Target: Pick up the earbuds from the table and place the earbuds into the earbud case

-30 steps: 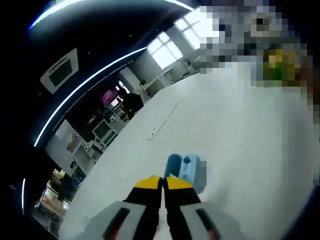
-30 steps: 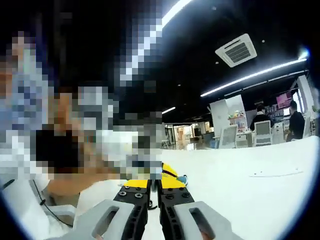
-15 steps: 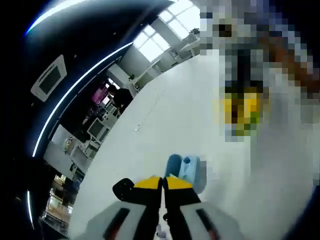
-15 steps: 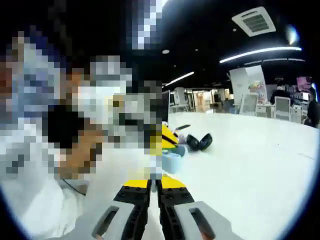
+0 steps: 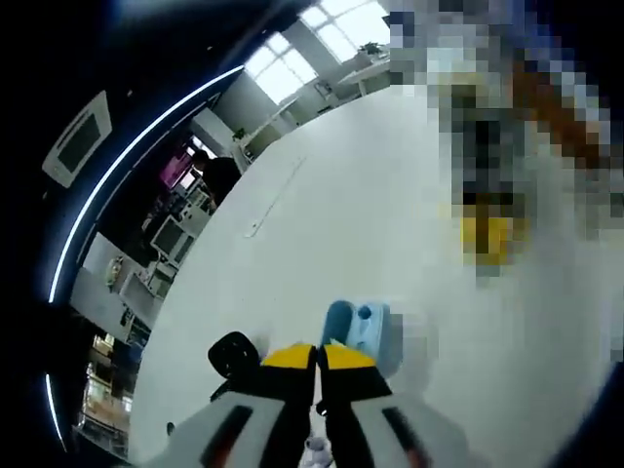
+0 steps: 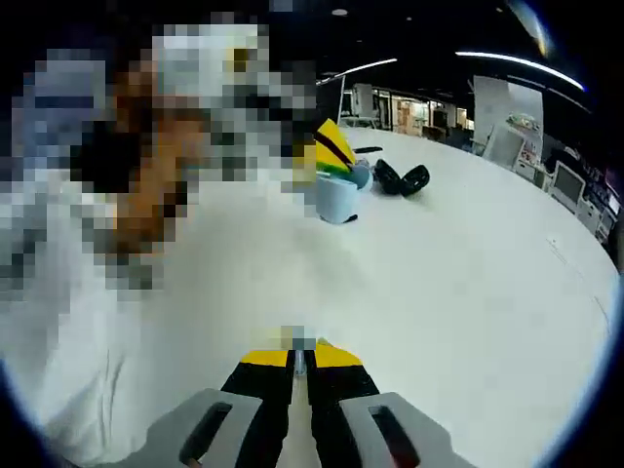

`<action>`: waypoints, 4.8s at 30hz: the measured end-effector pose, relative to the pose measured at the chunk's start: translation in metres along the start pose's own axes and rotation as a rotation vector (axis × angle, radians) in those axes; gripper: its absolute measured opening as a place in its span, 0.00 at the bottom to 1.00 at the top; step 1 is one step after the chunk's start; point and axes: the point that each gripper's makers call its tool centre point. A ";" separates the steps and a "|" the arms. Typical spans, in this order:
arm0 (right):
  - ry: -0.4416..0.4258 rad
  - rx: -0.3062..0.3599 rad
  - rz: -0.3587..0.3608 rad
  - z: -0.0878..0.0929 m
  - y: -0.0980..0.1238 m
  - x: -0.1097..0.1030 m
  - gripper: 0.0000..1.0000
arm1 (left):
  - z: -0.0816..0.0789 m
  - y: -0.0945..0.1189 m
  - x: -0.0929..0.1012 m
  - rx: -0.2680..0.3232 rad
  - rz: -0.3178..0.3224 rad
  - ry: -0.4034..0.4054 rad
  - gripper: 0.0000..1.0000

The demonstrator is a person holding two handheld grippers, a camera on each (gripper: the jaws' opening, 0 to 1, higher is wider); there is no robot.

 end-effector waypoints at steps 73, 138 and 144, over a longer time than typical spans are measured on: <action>0.009 -0.245 -0.027 -0.019 -0.005 0.014 0.01 | 0.024 -0.003 0.024 0.043 0.076 0.116 0.05; 0.967 -0.276 0.327 -0.050 0.043 0.021 0.09 | 0.024 -0.001 0.045 0.077 0.158 0.158 0.05; 1.149 -0.302 0.499 -0.074 0.047 0.020 0.09 | 0.020 0.000 0.046 0.088 0.156 0.186 0.05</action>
Point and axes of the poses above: the point that each gripper's makers call its tool centre point, and the gripper's own axes: y roughly backward along the fingers, x roughly to its right, z roughly out of its underside, and after that the axes turned 4 degrees about y, right-handed
